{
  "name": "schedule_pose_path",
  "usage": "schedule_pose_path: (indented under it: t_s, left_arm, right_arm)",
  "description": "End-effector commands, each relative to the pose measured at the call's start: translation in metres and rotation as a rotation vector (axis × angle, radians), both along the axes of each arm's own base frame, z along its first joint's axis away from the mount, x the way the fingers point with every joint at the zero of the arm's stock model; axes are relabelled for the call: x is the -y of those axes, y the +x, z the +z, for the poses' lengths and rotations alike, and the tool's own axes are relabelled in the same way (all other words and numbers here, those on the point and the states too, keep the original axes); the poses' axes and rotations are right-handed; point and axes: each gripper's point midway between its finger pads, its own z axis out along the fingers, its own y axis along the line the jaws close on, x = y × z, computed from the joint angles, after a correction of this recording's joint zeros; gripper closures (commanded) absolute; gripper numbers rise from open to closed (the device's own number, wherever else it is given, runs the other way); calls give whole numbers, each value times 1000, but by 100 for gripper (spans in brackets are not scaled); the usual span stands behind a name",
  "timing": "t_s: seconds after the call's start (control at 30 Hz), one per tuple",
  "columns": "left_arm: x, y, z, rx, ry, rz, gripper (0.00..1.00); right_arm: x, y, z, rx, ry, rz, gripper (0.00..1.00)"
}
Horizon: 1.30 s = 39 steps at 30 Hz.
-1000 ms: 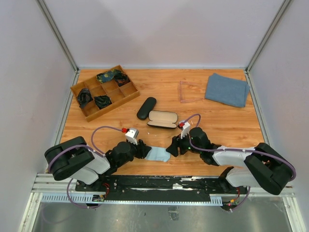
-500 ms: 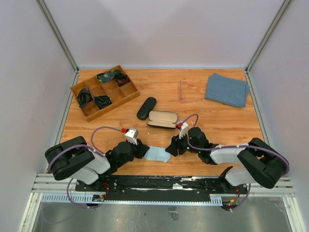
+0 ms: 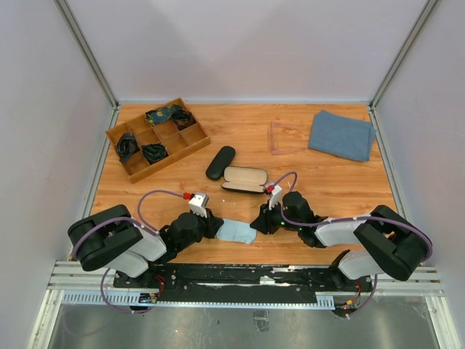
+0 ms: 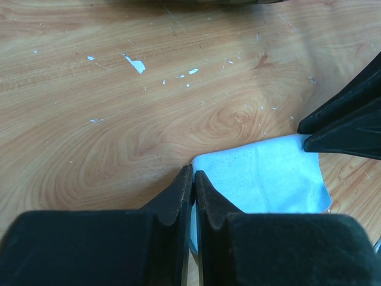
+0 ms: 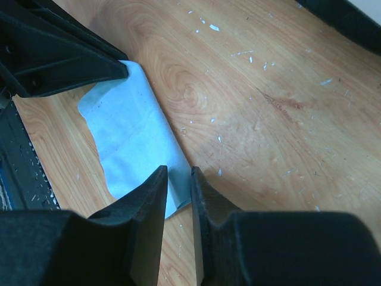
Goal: Organize the sunglasses
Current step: Pick up the glasses cleaning cloth from the center of the board.
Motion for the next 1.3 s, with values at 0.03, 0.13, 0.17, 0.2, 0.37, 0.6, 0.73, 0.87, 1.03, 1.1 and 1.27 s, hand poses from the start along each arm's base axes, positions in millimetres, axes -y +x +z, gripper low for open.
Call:
schedule_pose_path:
  t_s: [0.03,0.13,0.17,0.2,0.37,0.6,0.73,0.87,1.03,1.1,1.27]
  left_arm:
    - [3,2,-4,-12,14,-4,94]
    - [5,2,-3,-13,7,-9,99]
    - [6,2,-2,-12,3,-10,100]
    - [6,2,-2,-12,1,-10,99]
    - [7,7,5,7,-15,8,99]
    - [5,21,21,54,-16,66,99]
    - [6,30,32,89,-7,91,99]
    - [7,40,42,115,3,112,100]
    - [10,49,48,131,4,119,99]
    - [10,53,49,133,6,117,99]
    - [12,62,58,152,-14,114,99]
  right_arm:
    - [0,1,4,11,22,8,83]
    - [0,1,2,9,16,10,89]
    - [0,1,1,7,14,9,92]
    - [0,2,1,9,12,7,95]
    - [-2,9,9,38,14,-9,99]
    - [2,24,23,121,-21,-39,99]
    - [3,33,35,170,-21,-44,99]
    - [3,41,43,205,-18,-47,99]
    - [3,49,49,234,-21,-45,99]
    - [4,52,51,245,-21,-46,99]
    - [8,62,57,258,-14,-56,100]
